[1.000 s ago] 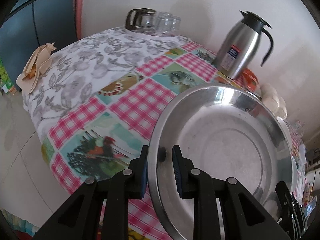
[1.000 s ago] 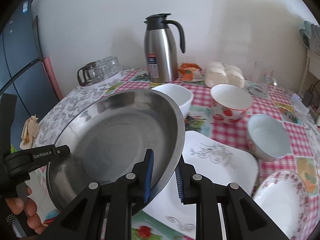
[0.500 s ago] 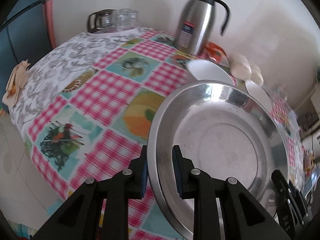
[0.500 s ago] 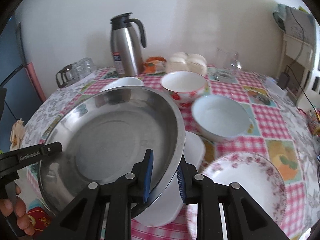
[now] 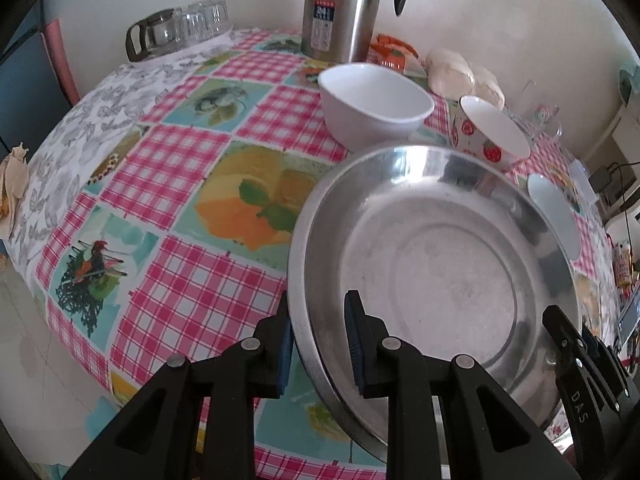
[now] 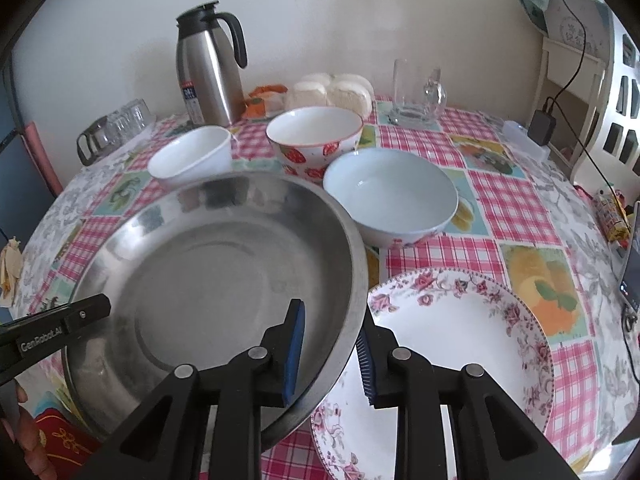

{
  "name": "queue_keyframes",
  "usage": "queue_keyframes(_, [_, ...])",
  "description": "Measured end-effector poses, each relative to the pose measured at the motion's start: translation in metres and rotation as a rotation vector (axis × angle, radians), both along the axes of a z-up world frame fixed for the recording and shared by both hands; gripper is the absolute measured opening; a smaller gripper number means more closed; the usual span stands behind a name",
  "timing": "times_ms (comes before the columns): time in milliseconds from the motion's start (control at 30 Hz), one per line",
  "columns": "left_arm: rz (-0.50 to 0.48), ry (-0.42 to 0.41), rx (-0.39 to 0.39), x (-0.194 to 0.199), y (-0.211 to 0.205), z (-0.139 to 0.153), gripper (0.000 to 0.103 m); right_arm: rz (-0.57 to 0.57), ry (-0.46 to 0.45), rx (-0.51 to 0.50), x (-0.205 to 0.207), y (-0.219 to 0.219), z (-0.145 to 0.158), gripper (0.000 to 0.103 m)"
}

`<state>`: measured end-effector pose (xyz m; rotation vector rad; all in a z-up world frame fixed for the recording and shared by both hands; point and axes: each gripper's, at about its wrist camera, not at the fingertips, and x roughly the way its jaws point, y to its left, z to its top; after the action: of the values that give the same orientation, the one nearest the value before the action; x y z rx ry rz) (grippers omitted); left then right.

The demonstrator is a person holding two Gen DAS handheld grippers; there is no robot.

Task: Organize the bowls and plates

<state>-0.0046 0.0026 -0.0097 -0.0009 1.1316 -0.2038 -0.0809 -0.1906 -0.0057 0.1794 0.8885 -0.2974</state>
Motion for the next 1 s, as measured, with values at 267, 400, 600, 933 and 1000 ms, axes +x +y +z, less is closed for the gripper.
queue_keyframes(267, [-0.047, 0.016, 0.010, -0.003, -0.009, -0.004, 0.024, -0.032, 0.064, -0.004, 0.002, -0.005, -0.010, 0.028])
queue_keyframes(400, [-0.065, 0.018, 0.016, -0.004, -0.013, -0.005, 0.024, -0.050, 0.059, 0.004, 0.000, -0.009, -0.008, 0.028])
queue_keyframes(600, [-0.062, 0.018, 0.016, -0.004, -0.012, -0.004, 0.026, -0.054, 0.062, 0.004, 0.000, -0.010, -0.008, 0.028])
queue_keyframes(933, [-0.050, -0.049, -0.003, -0.006, -0.009, 0.010, 0.045, -0.081, 0.016, 0.009, -0.003, -0.013, 0.003, 0.028])
queue_keyframes(1000, [-0.046, -0.055, -0.005, -0.005, -0.009, 0.011, 0.052, -0.085, 0.002, -0.002, -0.004, -0.012, 0.006, 0.031])
